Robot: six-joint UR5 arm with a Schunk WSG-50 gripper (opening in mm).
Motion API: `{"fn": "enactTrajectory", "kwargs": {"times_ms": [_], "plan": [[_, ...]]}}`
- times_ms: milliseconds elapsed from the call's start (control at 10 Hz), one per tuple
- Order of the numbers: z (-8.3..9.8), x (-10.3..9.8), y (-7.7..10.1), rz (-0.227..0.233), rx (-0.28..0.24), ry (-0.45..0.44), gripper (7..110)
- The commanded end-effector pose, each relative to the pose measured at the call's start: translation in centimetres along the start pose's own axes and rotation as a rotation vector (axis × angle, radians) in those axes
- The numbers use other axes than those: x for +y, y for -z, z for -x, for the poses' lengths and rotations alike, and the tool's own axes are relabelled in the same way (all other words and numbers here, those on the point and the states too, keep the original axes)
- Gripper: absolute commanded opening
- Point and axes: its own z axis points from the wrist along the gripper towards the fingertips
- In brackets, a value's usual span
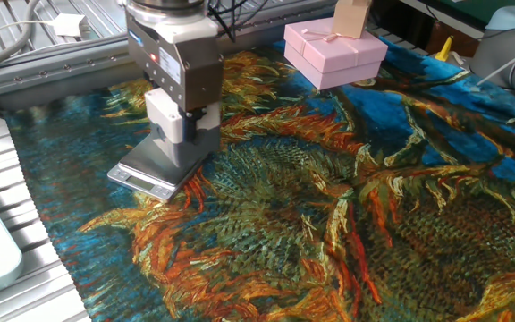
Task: Remove the object from the scale
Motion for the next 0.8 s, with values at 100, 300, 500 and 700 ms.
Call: {"fn": "enactTrajectory", "kwargs": {"times_ms": [100, 300, 500, 700], "plan": [[-0.2, 3.6, 0.1, 0.013, -0.018, -0.064, 7], [-0.3, 5.4, 0.4, 0.01, -0.023, -0.09, 7], [-0.4, 7.8, 0.6, 0.016, -0.035, -0.122, 7], [-0.7, 10.4, 1.0, 0.034, -0.036, -0.148, 7]]}}
